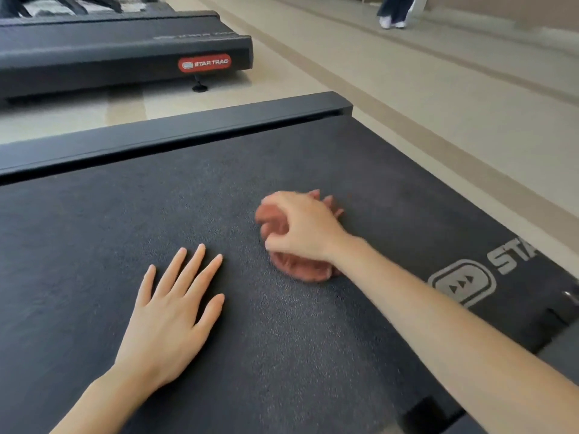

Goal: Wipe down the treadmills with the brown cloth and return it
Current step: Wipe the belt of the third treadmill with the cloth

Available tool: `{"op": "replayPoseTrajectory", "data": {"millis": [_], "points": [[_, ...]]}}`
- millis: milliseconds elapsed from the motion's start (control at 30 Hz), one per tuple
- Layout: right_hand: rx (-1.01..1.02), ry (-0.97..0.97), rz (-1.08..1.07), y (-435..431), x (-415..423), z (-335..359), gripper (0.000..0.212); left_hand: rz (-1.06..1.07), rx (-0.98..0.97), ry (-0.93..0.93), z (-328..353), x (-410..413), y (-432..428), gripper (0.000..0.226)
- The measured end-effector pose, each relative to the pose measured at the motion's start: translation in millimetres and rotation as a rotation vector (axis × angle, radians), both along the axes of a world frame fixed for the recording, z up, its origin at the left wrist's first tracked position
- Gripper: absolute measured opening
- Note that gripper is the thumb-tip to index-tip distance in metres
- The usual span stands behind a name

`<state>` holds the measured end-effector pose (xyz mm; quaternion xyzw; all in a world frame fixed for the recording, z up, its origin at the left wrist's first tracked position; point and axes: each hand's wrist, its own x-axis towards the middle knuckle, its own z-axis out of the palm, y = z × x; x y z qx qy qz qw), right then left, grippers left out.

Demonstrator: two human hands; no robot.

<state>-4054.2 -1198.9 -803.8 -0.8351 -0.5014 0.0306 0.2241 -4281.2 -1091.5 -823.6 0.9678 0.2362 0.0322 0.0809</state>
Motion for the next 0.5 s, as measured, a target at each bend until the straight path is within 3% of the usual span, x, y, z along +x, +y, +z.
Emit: {"op": "replayPoseTrajectory", "data": {"millis": [67,133,267,367,500], "points": [[-0.004,0.009,0.197,-17,-29,-4,0.066,-0.005,0.002,0.004,-1,-2,1,0.070],[-0.021,0.029,0.244,-55,-24,-4,0.067,-0.010,-0.017,-0.018,-1,-4,2,0.071],[-0.044,0.089,-0.136,-122,45,7,0.052,-0.008,-0.033,-0.045,1,-1,-2,0.069],[0.058,0.068,-0.390,-117,99,7,0.038,-0.001,-0.060,-0.071,1,1,-2,0.067],[0.070,-0.045,-0.564,-63,123,-7,0.047,0.000,-0.056,-0.088,1,1,-2,0.065]]}}
